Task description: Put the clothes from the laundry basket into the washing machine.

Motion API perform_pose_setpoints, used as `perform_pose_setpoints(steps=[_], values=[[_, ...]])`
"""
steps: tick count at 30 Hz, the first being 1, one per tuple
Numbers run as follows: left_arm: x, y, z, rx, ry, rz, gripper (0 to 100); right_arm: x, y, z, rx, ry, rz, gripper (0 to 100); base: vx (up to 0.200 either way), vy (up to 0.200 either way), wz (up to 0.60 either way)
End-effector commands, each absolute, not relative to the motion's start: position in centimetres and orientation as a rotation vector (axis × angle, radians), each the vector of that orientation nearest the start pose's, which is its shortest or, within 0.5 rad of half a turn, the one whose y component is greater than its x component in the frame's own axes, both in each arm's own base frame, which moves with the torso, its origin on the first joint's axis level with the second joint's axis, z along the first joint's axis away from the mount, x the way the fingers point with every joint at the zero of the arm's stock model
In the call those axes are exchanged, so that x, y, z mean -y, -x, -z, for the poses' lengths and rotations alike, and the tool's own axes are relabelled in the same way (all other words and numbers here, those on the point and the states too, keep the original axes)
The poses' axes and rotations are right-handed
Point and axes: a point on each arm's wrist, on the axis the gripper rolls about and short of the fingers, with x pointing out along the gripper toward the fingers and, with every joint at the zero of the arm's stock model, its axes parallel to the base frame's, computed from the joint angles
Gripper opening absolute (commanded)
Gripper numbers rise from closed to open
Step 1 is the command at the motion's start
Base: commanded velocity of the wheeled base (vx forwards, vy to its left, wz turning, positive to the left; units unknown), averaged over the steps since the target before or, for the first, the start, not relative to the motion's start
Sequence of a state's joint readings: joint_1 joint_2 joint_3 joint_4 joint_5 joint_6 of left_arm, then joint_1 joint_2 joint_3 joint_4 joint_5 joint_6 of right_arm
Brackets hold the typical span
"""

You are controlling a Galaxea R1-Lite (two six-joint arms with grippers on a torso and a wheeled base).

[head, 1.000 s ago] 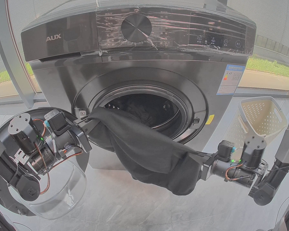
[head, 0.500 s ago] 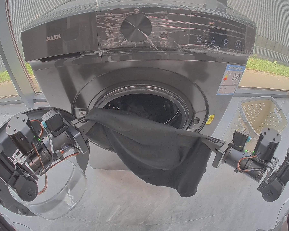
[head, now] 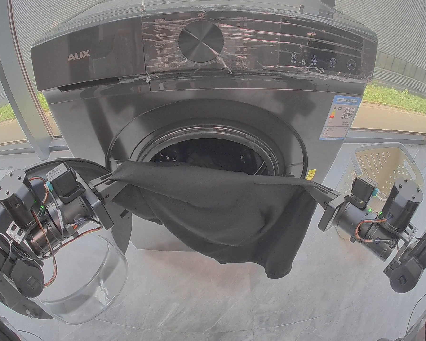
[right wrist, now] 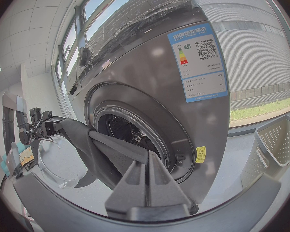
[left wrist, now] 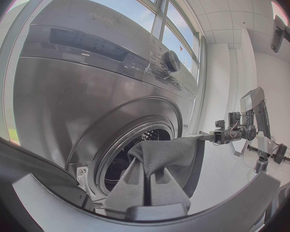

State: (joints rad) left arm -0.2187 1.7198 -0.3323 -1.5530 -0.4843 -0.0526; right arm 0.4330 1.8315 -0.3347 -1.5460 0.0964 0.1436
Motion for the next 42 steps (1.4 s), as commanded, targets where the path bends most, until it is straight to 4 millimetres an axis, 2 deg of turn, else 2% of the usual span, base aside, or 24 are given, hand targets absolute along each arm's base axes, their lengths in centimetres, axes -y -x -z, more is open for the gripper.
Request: perform_pose_setpoints(steps=[1, 12, 25, 34, 35, 41, 42], values=[[6.2, -24.1, -15.8, 0.163, 0.025, 0.694, 0, -11.3, -24.2, -12.8, 0.021, -0.149, -0.526, 0, 0.000, 0.000, 0.00], [5.8, -24.6, -16.0, 0.177, 0.019, 0.673, 0, -11.4, -24.2, -12.9, 0.023, -0.151, -0.531, 0, 0.000, 0.000, 0.00], [5.6, -24.3, -16.0, 0.177, 0.016, 0.674, 0, -13.1, -23.6, -14.4, 0.086, -0.167, -0.590, 0, 0.000, 0.000, 0.00], [5.7, -24.2, -15.9, 0.176, -0.005, 0.683, 0, -13.8, -23.2, -14.4, 0.084, -0.169, -0.609, 0, 0.000, 0.000, 0.00], [5.7, -24.1, -15.8, 0.171, -0.004, 0.686, 100, -14.0, -23.2, -14.4, 0.082, -0.169, -0.615, 0, 0.000, 0.000, 0.00], [6.6, -23.3, -14.3, 0.097, 0.015, 0.740, 100, -14.4, -22.9, -14.3, 0.075, -0.171, -0.635, 0, 0.000, 0.000, 0.00], [6.6, -23.2, -13.1, 0.044, 0.016, 0.741, 100, -14.4, -22.8, -14.2, 0.072, -0.170, -0.637, 0, 0.000, 0.000, 0.00]])
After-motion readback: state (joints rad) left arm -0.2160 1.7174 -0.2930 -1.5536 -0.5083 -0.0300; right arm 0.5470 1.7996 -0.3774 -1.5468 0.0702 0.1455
